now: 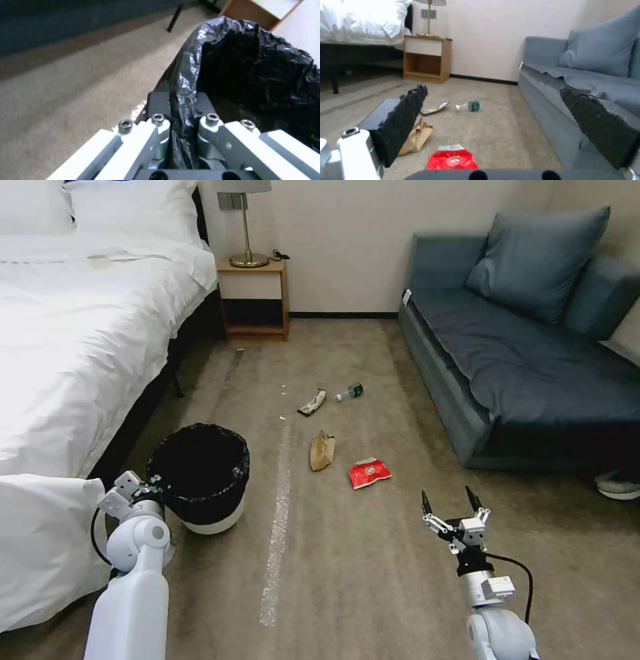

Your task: Pick up the trash bin, then pick up the garbage on the floor and place it into the trash bin.

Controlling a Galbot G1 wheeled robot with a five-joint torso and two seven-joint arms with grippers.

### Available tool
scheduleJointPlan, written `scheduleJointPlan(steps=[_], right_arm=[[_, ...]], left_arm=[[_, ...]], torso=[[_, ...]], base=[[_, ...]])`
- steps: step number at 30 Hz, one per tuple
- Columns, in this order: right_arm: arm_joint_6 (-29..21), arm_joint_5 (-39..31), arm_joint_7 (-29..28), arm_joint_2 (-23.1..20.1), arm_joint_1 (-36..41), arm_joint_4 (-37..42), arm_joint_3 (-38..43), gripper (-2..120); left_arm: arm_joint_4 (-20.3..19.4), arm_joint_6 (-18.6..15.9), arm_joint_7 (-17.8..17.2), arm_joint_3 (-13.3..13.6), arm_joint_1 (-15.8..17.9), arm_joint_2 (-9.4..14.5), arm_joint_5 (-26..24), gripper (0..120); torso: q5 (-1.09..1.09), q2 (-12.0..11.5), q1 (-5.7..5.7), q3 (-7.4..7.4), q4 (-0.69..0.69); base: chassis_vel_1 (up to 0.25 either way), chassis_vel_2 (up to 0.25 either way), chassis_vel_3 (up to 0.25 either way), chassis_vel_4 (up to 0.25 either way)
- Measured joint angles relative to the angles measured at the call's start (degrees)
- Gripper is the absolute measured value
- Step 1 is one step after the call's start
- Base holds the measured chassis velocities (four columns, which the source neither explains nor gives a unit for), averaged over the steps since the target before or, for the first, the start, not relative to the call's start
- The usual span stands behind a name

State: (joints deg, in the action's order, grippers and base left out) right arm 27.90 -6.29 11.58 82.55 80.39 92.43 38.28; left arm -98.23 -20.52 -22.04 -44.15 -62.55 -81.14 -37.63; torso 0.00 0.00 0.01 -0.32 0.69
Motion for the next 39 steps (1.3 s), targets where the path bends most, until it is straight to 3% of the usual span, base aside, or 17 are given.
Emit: scheduleJointPlan(steps=[3, 9, 23, 39], right_arm=[[0.4, 0.3, 0.0, 0.3, -0.3, -0.4, -0.3, 100], [0.5, 0.3, -0.4, 0.4, -0.5, -0.5, -0.5, 100], [-1.5, 2.9, -4.9, 0.7, -1.3, -0.9, -1.0, 100], [1.8, -0.5, -3.9, 0.5, -2.6, -2.6, -2.6, 100]], left_arm=[[-3.8, 0.5, 2.3, -0.1, -2.5, -0.4, 5.5, 5], [-6.0, 2.6, 4.4, -0.5, -5.1, -1.1, 12.5, 5], [-12.3, 3.7, 4.5, 0.0, -10.3, -3.7, 18.5, 5], [-12.6, 4.6, 5.0, -0.2, -11.9, -4.5, 19.3, 5]], torso=[[0.00, 0.0, 0.00, 0.00, 0.00], [0.00, 0.0, 0.00, 0.00, 0.00], [0.00, 0.0, 0.00, 0.00, 0.01], [0.00, 0.0, 0.00, 0.00, 0.00]], base=[[0.000, 0.000, 0.000, 0.000], [0.000, 0.000, 0.000, 0.000], [0.000, 0.000, 0.000, 0.000], [0.000, 0.000, 0.000, 0.000]])
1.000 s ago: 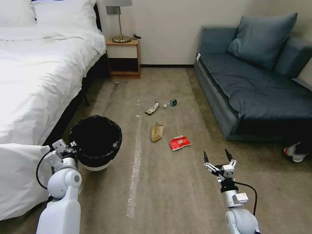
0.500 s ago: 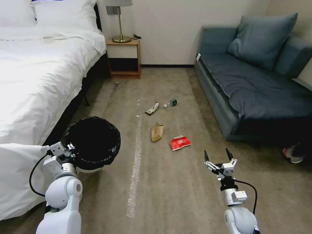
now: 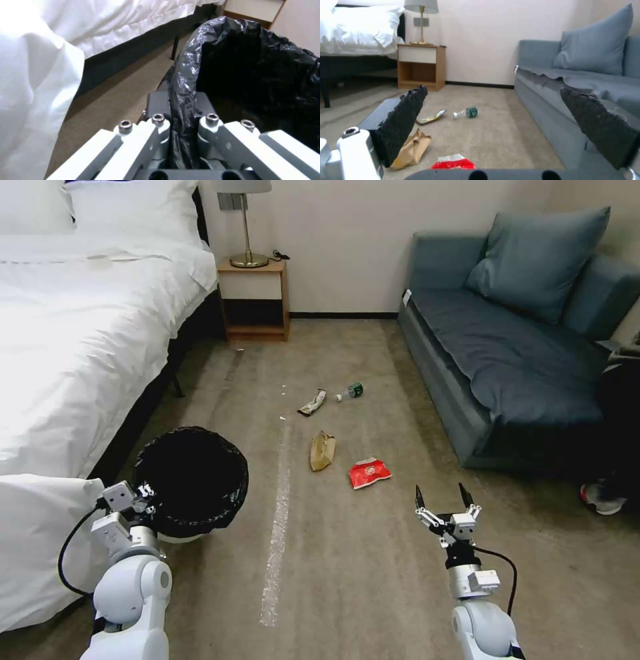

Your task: Pick up the trash bin, then pick up the garbage on the floor and place it into the trash bin.

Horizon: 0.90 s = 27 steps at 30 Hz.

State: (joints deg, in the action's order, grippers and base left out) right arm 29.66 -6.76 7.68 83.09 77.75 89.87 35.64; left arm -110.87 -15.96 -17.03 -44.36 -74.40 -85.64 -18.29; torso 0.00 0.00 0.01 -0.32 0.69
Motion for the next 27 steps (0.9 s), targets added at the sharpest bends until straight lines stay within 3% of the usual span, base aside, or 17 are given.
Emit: scheduleJointPlan(steps=[27], right_arm=[[1.1, 0.0, 3.0, 0.0, 0.5, -0.2, 1.0, 100]], left_arm=[[0.3, 0.2, 0.2, 0.3, 0.9, 0.1, -0.2, 5]], torso=[[0.00, 0.0, 0.00, 0.00, 0.00]], base=[[0.000, 0.000, 0.000, 0.000]])
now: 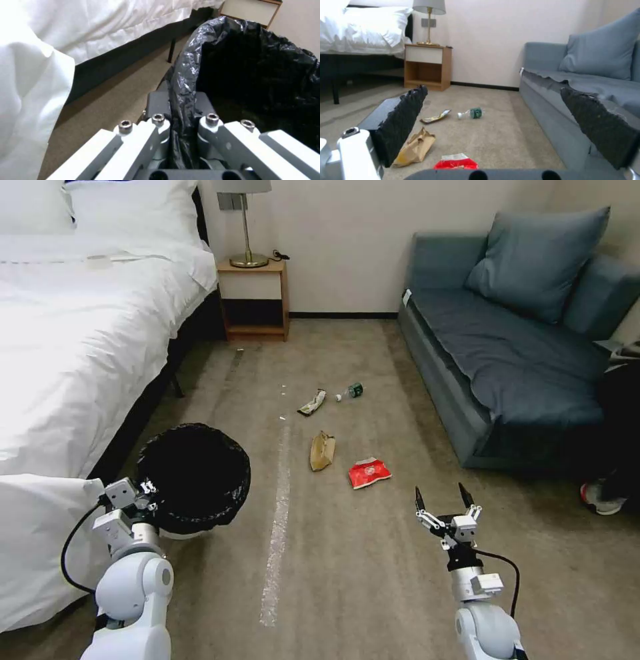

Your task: Pick up the trash bin, then pick up the garbage on the floor and place it into the trash bin.

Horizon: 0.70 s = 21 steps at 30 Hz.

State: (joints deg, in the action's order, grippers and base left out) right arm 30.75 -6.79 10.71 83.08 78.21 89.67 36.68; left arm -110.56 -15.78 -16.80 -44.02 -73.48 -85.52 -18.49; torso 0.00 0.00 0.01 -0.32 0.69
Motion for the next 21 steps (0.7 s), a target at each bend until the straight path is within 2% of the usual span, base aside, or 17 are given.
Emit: scheduleJointPlan(steps=[10, 21], right_arm=[[0.3, 0.0, 0.6, 0.1, -0.2, -0.8, 0.3, 100], [0.8, -0.4, 0.9, 0.1, -0.3, -1.3, 0.7, 100]], left_arm=[[0.3, 0.1, -0.1, 0.0, 0.3, 0.0, 0.0, 5], [0.7, 0.2, -0.1, 0.1, 0.5, 0.0, 0.3, 5]], torso=[[0.00, 0.0, 0.00, 0.00, 0.00], [0.00, 0.0, 0.00, 0.00, 0.00]], base=[[0.000, 0.000, 0.000, 0.000], [-0.069, 0.076, 0.071, -0.071]])
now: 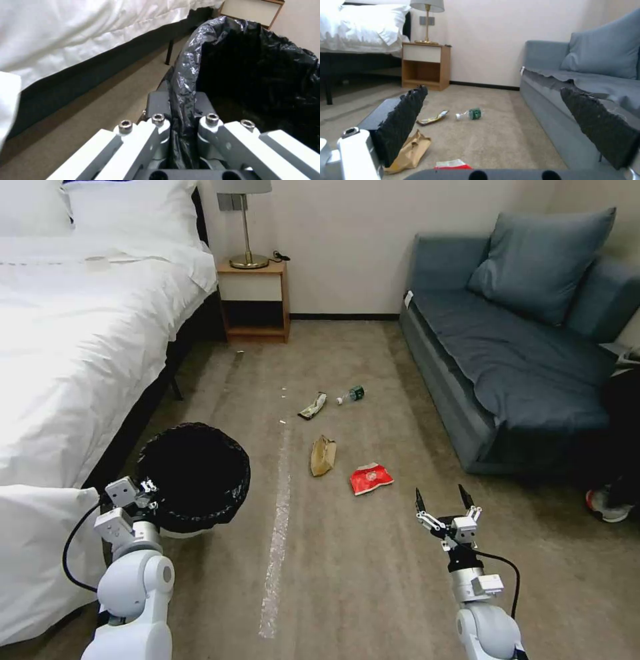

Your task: Pick up the trash bin, then pick up the garbage on the floor and place it into the trash bin.

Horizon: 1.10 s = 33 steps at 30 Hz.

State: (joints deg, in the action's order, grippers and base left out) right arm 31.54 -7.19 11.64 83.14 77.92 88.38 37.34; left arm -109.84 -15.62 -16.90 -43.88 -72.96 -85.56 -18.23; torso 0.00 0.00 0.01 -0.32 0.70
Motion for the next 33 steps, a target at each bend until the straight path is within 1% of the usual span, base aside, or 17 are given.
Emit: scheduleJointPlan(steps=[16, 33], right_arm=[[0.2, -0.5, 0.5, 0.0, 0.0, 0.1, 0.1, 100], [0.4, -0.5, 0.6, 0.0, 0.0, 0.1, 0.2, 100]], left_arm=[[0.0, 0.1, 0.6, 0.0, -0.3, 0.0, 0.7, 5], [0.1, 0.5, 0.8, 0.0, -0.3, 0.0, 1.1, 5]], torso=[[0.00, 0.0, 0.00, 0.01, 0.00], [0.00, 0.0, 0.00, 0.01, 0.00]], base=[[-0.007, 0.005, 0.007, -0.008], [-0.052, 0.044, 0.051, -0.041]])
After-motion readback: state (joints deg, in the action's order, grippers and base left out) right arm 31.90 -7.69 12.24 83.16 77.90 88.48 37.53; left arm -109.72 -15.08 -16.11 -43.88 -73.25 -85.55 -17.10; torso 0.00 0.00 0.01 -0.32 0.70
